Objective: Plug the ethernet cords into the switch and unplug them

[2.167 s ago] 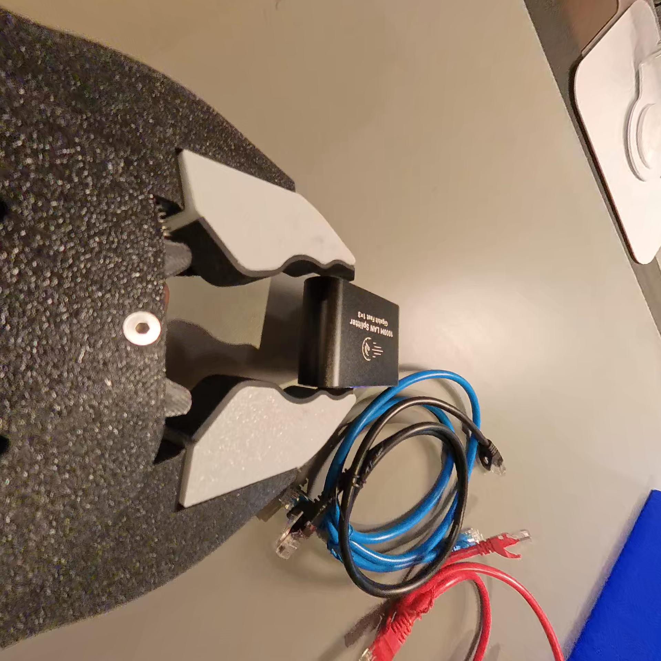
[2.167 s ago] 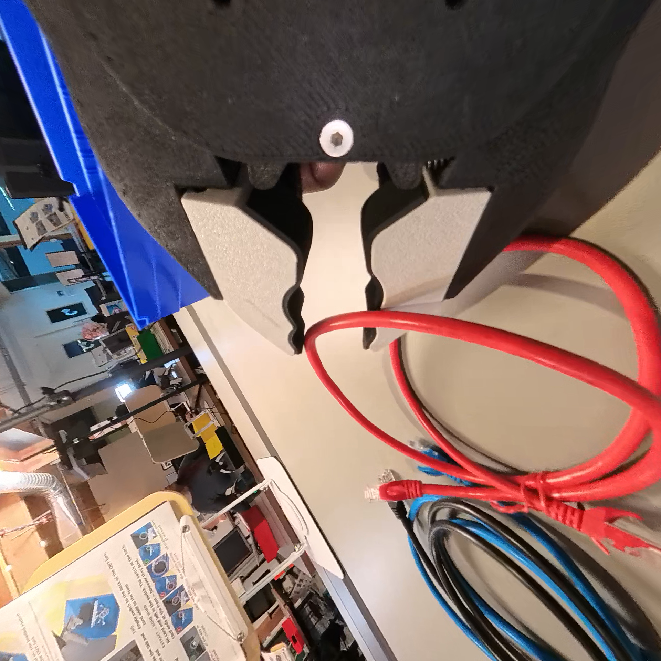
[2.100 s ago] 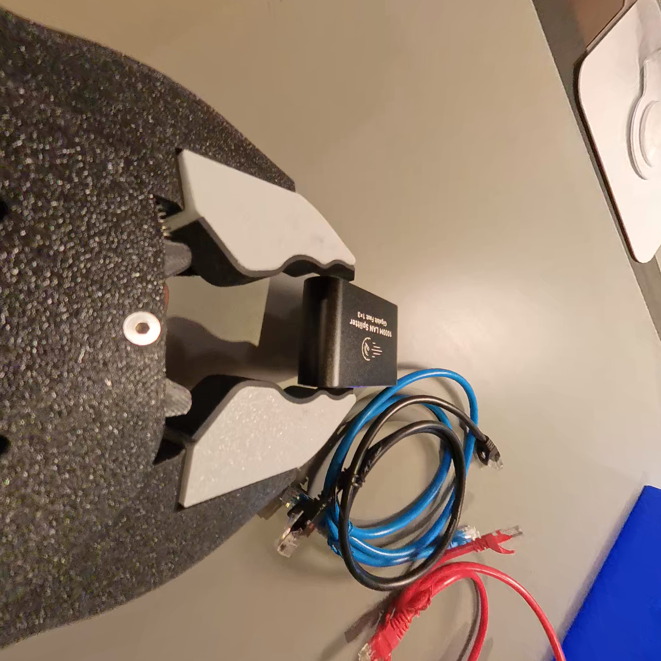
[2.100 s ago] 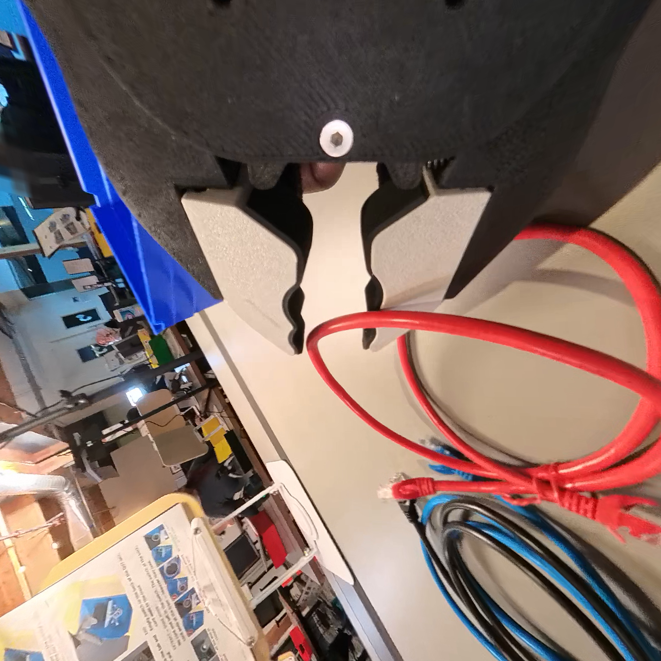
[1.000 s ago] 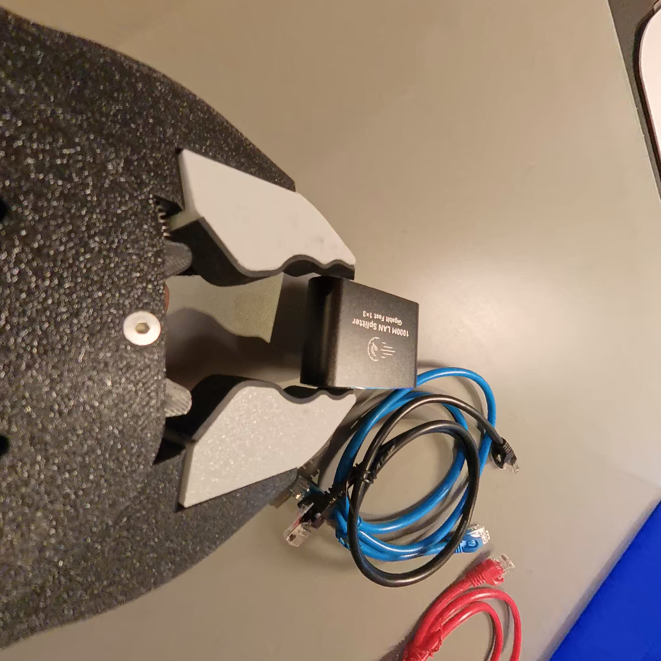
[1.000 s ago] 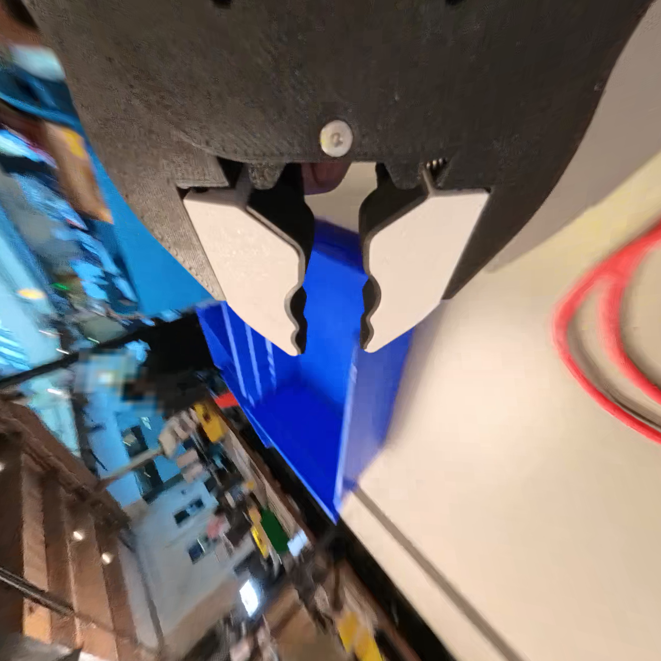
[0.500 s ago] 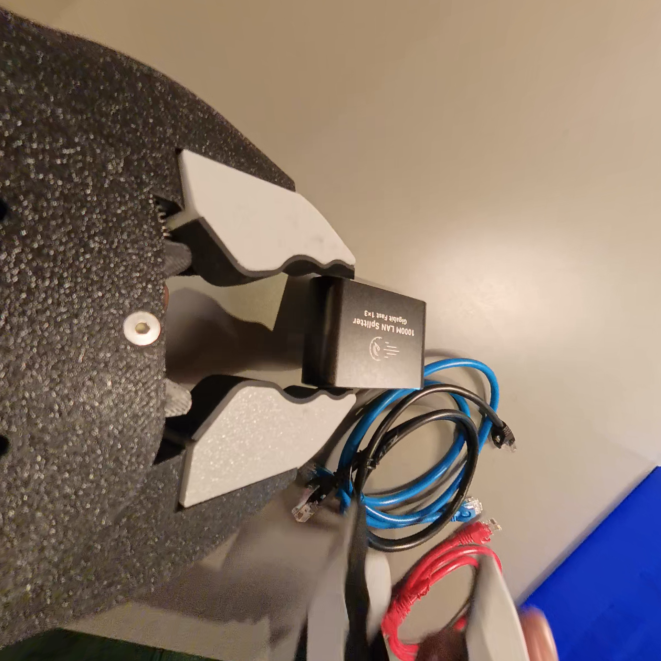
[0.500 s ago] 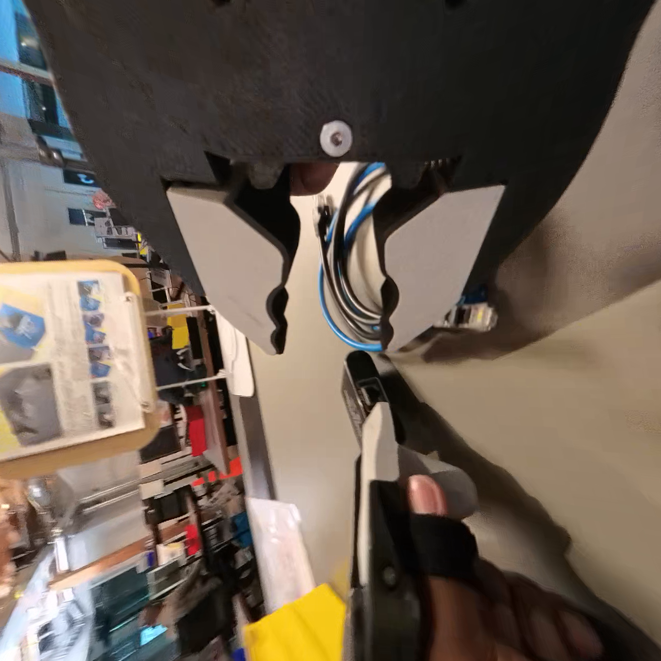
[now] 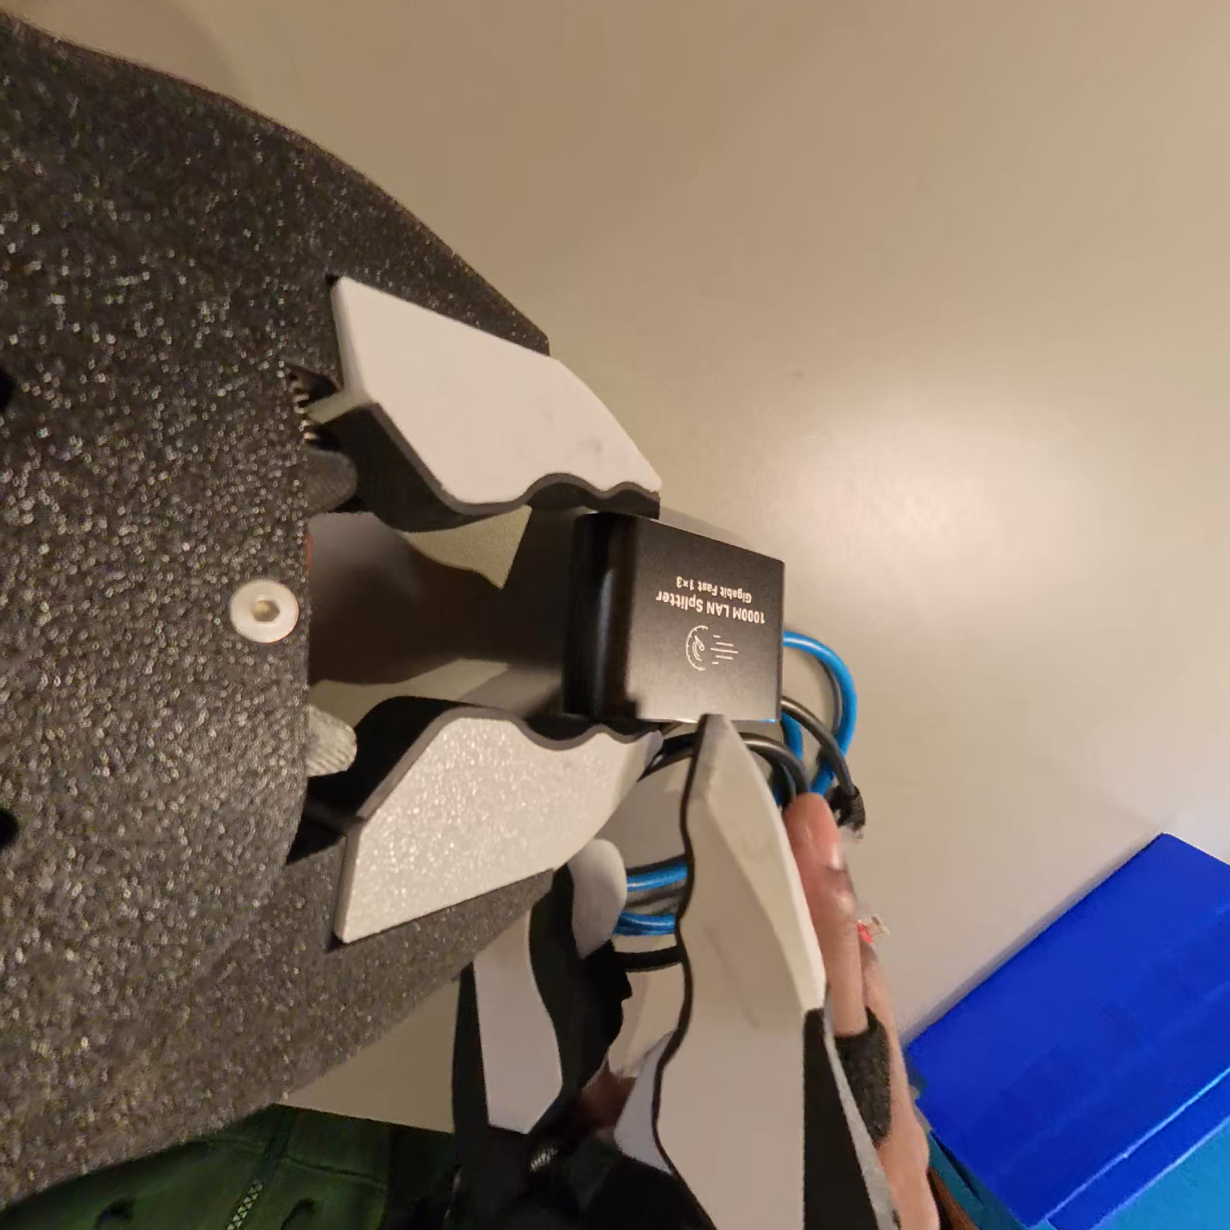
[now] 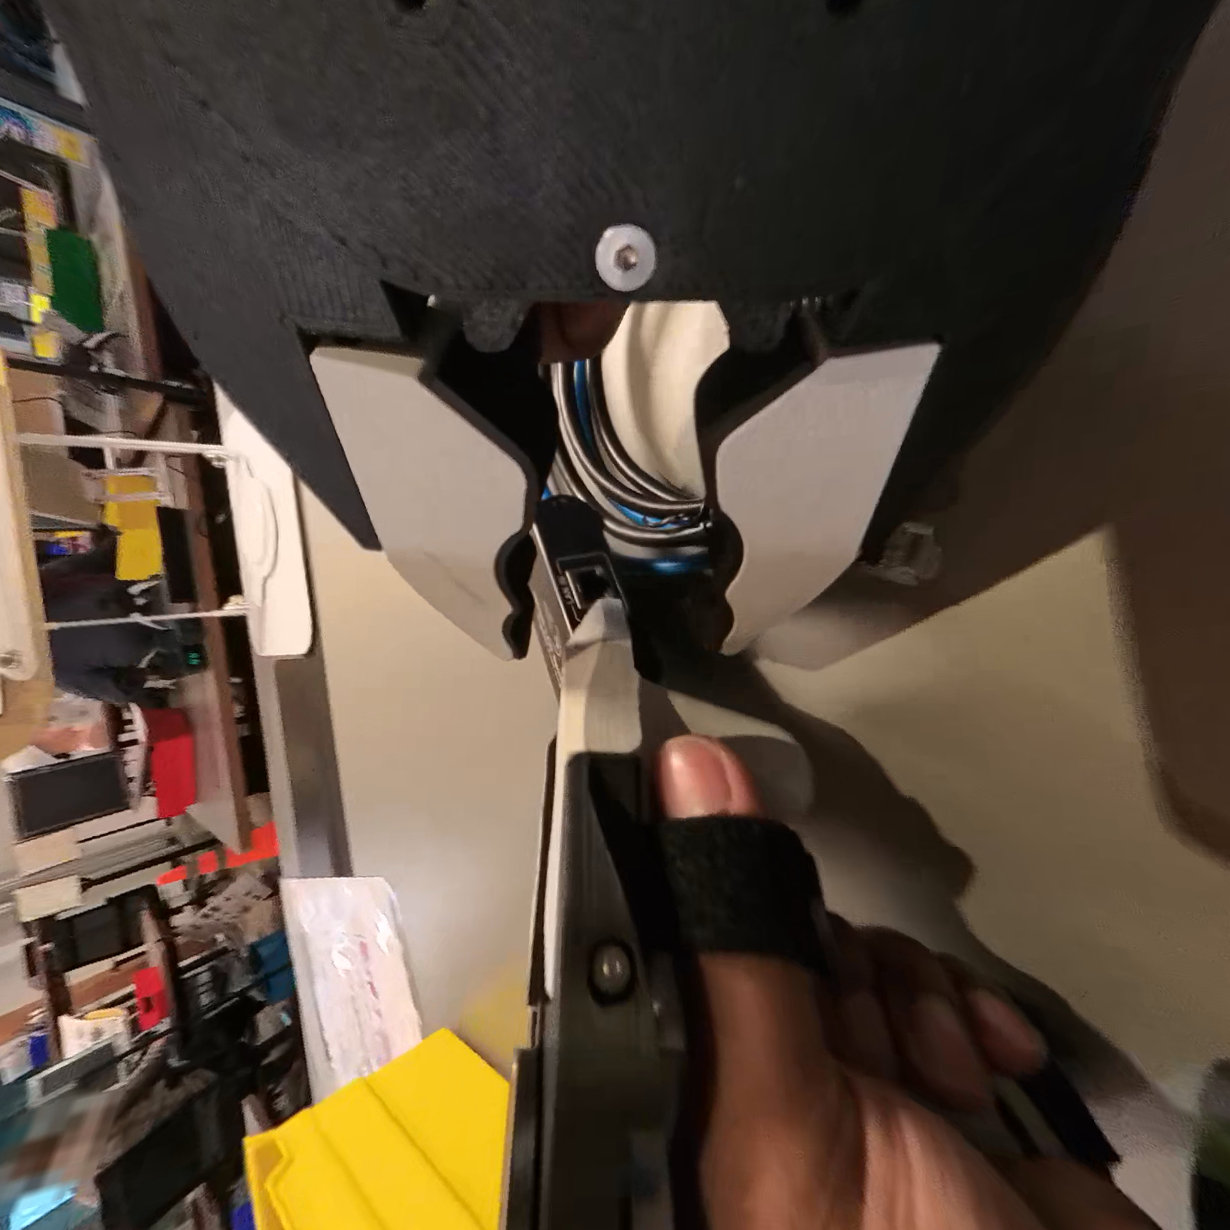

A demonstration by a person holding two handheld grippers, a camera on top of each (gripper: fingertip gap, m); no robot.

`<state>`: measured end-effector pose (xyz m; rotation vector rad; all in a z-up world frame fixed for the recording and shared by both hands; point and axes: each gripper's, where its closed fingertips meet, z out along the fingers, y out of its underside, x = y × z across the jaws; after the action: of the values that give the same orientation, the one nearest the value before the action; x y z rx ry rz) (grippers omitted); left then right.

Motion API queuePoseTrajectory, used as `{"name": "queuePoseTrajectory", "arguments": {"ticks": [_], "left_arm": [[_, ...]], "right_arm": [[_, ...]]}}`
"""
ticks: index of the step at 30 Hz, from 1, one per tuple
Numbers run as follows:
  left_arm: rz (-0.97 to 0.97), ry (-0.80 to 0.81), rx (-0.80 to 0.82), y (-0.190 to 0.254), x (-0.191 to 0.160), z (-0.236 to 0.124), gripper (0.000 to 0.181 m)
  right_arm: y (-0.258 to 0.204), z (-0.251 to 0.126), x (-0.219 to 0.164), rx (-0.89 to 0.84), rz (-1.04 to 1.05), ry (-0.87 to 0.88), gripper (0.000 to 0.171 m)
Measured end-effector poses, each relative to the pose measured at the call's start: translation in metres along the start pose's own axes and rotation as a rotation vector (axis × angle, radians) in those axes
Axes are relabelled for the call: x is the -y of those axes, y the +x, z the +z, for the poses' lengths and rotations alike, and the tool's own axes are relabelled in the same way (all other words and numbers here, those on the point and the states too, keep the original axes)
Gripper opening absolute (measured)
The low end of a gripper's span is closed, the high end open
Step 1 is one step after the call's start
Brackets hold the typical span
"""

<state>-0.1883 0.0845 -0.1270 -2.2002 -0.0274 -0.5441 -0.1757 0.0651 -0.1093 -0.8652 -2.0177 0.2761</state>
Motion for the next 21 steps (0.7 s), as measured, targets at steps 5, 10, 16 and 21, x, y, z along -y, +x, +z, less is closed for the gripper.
{"name": "queuePoseTrajectory", "arguments": {"ticks": [5,10,16,21], "left_arm": [[-0.011,0.0,-0.019,0.001,0.0,0.0,0.06],[-0.027,0.008,-0.058,0.005,0.0,-0.001,0.06],[-0.038,0.032,-0.09,0.008,0.002,-0.003,0.06],[-0.055,0.047,-0.128,0.013,0.004,-0.004,0.06]], "right_arm": [[0.0,0.013,0.001,0.044,0.049,-0.075,0.051],[0.005,0.023,0.0,-0.008,0.034,-0.119,0.042],[0.007,0.023,0.003,-0.088,0.029,-0.072,0.03],[0.009,0.019,0.005,-0.152,0.024,-0.036,0.031]]}}
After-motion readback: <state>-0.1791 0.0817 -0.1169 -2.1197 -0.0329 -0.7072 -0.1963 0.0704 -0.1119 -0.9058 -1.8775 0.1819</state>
